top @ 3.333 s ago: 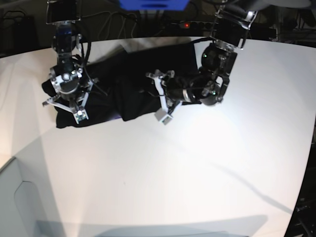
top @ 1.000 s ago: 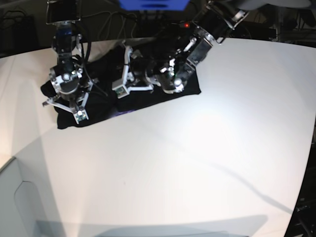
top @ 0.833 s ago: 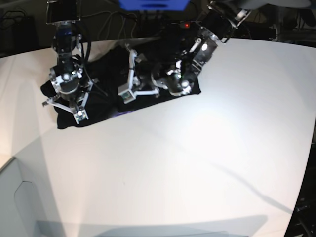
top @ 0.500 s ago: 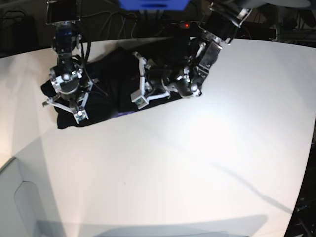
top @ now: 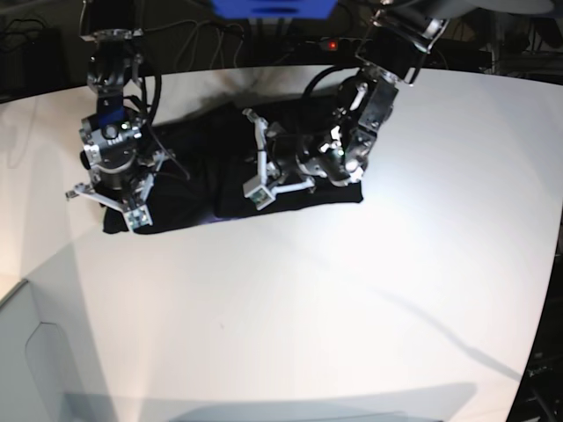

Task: Fold the T-shirt properly
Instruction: 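Grasp the strip's other end with the right gripper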

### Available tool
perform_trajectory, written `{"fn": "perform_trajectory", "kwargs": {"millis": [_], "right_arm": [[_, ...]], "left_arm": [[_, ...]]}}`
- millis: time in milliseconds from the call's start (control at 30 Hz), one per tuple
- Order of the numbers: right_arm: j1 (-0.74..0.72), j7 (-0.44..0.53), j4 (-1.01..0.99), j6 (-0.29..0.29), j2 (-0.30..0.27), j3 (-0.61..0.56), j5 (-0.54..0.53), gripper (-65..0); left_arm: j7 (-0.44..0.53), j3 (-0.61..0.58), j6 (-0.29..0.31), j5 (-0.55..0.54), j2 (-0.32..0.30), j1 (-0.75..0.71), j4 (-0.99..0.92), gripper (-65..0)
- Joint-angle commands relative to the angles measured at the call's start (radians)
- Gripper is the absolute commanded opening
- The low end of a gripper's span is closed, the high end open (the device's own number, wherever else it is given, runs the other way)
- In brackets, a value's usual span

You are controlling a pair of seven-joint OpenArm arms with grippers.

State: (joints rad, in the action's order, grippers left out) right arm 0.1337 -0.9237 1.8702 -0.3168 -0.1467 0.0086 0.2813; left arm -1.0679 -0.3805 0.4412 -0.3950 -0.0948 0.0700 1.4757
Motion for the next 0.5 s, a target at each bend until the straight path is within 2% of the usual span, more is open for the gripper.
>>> {"fn": "perform_trajectory", "kwargs": {"millis": [0, 133, 200, 267, 367, 467], "right_arm": [[-0.012, 0.015, 0.038, -0.003, -0.008, 0.014, 0.002, -48.5], [-0.041, -0.001, 0.058, -0.009, -0.008, 0.074, -0.004, -40.8], [-0.072, -0.053, 0.053, -0.009, -0.011, 0.086, -0.009, -35.1], [-0.099, -0.105, 0.053, -0.009, -0.029, 0.107, -0.057, -29.9], [-0.131, -0.194, 0.055, -0.009, -0.072, 0.149, -0.219, -27.5], [-0.167, -0.289, 0.053, -0.009, -0.133, 0.218, -0.455, -27.5]], "left_arm": [[-0.039, 0.005, -0.022, 0.069, -0.012, 0.006, 0.004, -61.6], [-0.039, 0.005, -0.020, 0.064, -0.029, 0.009, 0.006, -61.6], [-0.038, 0.005, -0.018, 0.069, -0.032, 0.009, 0.007, -61.6], [-0.038, 0.005, -0.018, 0.069, -0.032, 0.009, 0.007, -61.6], [-0.038, 0.005, -0.018, 0.069, -0.032, 0.011, 0.007, -61.6], [-0.038, 0.005, -0.018, 0.069, -0.041, 0.011, 0.007, -61.5]]}}
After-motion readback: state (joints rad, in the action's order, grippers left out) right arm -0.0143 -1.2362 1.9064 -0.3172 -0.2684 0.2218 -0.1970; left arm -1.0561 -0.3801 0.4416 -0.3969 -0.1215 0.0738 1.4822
